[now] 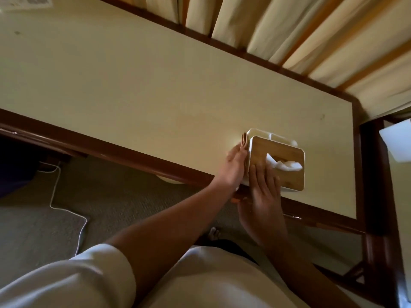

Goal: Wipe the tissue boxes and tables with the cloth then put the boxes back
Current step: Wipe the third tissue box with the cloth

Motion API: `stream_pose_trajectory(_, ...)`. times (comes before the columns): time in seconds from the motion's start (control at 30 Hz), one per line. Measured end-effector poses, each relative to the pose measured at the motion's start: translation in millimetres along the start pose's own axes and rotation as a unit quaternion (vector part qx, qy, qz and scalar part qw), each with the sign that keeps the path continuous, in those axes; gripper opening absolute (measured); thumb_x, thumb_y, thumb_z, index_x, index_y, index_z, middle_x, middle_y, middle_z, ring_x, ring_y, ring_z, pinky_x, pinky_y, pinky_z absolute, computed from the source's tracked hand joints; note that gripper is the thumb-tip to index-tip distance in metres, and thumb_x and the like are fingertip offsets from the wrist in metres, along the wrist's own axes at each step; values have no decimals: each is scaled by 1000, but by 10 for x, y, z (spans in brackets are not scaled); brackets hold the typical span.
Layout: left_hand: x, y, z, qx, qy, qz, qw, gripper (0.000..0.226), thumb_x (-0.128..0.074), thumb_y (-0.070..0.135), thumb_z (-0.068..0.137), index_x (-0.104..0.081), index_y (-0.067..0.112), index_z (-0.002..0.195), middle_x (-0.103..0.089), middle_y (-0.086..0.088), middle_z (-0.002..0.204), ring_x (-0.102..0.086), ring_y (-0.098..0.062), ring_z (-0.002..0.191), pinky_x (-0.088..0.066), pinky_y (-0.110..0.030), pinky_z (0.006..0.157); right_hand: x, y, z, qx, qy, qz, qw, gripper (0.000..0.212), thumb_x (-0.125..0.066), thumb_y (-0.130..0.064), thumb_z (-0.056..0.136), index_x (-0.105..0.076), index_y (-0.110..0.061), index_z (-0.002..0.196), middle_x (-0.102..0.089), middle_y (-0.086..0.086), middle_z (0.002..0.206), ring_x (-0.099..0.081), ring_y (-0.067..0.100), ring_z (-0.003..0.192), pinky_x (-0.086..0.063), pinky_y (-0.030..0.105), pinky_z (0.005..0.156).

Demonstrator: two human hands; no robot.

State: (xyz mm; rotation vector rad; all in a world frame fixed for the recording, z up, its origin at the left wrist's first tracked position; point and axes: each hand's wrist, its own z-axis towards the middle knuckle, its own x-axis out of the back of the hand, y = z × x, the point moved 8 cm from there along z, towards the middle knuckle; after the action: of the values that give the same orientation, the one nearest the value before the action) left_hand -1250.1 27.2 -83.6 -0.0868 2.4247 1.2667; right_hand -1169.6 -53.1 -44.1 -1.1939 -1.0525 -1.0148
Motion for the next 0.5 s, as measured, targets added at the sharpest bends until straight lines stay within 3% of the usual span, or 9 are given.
stream_pose_trajectory(0.07,22,-77,353,41,10,-10,999,70,-43,69,96,-67,16,134,-71,-12,132,-65,-27,128,-47,-51,114,3,1,-19,7,-5,2,1000,84,-66,-7,88,-26,-1,161,-19,17,170,-3,29,161,-16,60,127)
stream_pose_trajectory(0.13,57,-201,668,41,14,-22,999,93,-45,87,79,-68,17,137,-66,-12,142,-59,-28,136,-42,-53,119,-10,52,-2,10,-13,10,1000,89,-67,-2,83,-25,-2,162,-19,16,171,-3,30,161,-16,61,127)
stream_pose_trajectory(0.2,61,-370,526,56,20,24,998,100,-44,99,75,-62,30,144,-55,-5,156,-48,-24,147,-36,-51,123,-35,91,18,6,-20,14,1000,88,-69,-3,84,-27,-4,162,-19,15,171,-3,30,161,-16,58,127)
stream_pose_trajectory(0.27,-19,-522,33,21,-6,47,999,80,-40,92,86,-49,47,152,-43,7,165,-32,-14,156,-27,-50,127,-5,106,46,14,2,3,1000,81,-69,-12,86,-35,-5,159,-25,17,168,-9,29,159,-18,53,125)
stream_pose_trajectory(0.37,-86,-609,-325,-34,-36,-17,999,62,-44,73,98,-42,51,156,-45,10,164,-32,-10,156,-24,-48,130,-2,136,53,23,-22,5,999,74,-50,-30,90,-35,-10,160,-24,14,168,-12,31,159,-17,52,127)
stream_pose_trajectory(0.43,-112,-447,41,-41,-44,-2,998,57,-39,68,100,-46,50,153,-45,5,164,-30,-20,158,-24,-52,129,-16,166,45,16,-45,34,998,77,-46,-23,89,-27,-13,163,-18,9,172,-6,28,161,-14,55,128)
stream_pose_trajectory(0.5,-20,-278,627,-33,-3,25,999,69,-41,79,92,-56,39,146,-47,-7,162,-37,-31,154,-29,-58,126,-18,178,42,-4,-44,70,997,78,-42,-14,87,-24,-13,164,-16,7,172,0,25,161,-11,56,129)
